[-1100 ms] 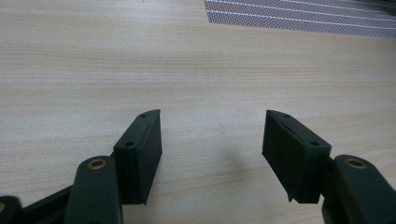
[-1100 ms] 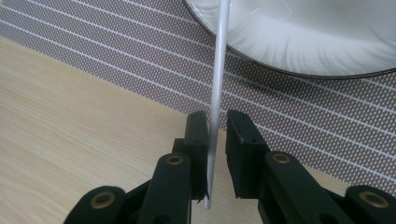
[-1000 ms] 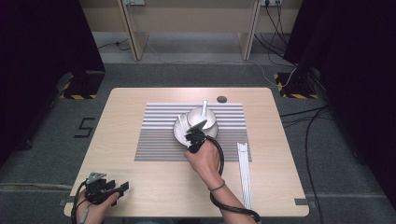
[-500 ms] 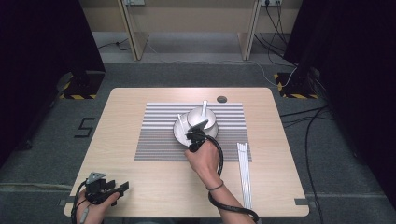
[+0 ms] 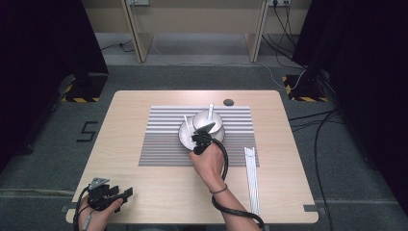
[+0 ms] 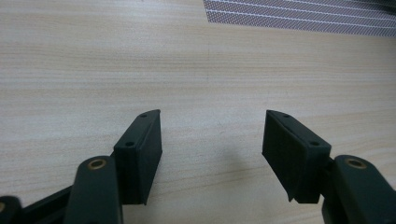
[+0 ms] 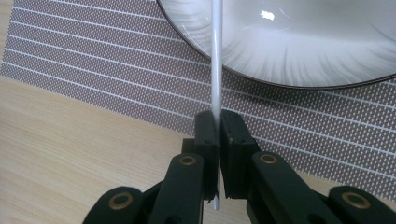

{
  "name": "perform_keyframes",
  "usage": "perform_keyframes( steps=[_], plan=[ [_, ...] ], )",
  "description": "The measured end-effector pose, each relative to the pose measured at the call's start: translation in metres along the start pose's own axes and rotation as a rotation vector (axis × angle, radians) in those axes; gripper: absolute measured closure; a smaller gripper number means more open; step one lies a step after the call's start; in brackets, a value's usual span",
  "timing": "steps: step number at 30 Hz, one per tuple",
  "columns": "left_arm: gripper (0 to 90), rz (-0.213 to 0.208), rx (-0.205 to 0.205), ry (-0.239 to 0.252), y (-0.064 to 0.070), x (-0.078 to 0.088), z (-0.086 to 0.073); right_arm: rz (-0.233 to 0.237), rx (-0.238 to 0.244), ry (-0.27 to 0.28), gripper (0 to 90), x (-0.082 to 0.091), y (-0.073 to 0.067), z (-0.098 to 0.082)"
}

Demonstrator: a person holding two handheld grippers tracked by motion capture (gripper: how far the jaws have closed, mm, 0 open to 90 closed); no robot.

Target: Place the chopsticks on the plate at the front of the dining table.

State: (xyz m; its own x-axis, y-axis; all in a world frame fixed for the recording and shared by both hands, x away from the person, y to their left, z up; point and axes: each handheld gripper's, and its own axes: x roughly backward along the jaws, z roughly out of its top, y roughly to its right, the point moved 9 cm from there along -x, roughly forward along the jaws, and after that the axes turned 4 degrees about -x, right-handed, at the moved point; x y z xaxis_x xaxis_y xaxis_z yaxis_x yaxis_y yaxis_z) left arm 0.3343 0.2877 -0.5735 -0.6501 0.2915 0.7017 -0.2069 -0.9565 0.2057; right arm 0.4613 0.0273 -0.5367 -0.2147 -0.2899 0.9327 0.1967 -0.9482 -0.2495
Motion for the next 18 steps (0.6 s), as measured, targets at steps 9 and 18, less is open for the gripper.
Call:
perform_keyframes(
  steps=[9, 18],
  plan=[
    [37.6, 0.000, -0.001, 0.000, 0.000, 0.000, 0.000, 0.038, 0.022, 0.039, 79.0, 0.006, -0.003, 0.000],
    [37.6, 0.001, -0.001, 0.001, 0.001, 0.000, 0.000, -0.006, 0.008, 0.031, 83.6, 0.019, 0.016, 0.003]
  ],
)
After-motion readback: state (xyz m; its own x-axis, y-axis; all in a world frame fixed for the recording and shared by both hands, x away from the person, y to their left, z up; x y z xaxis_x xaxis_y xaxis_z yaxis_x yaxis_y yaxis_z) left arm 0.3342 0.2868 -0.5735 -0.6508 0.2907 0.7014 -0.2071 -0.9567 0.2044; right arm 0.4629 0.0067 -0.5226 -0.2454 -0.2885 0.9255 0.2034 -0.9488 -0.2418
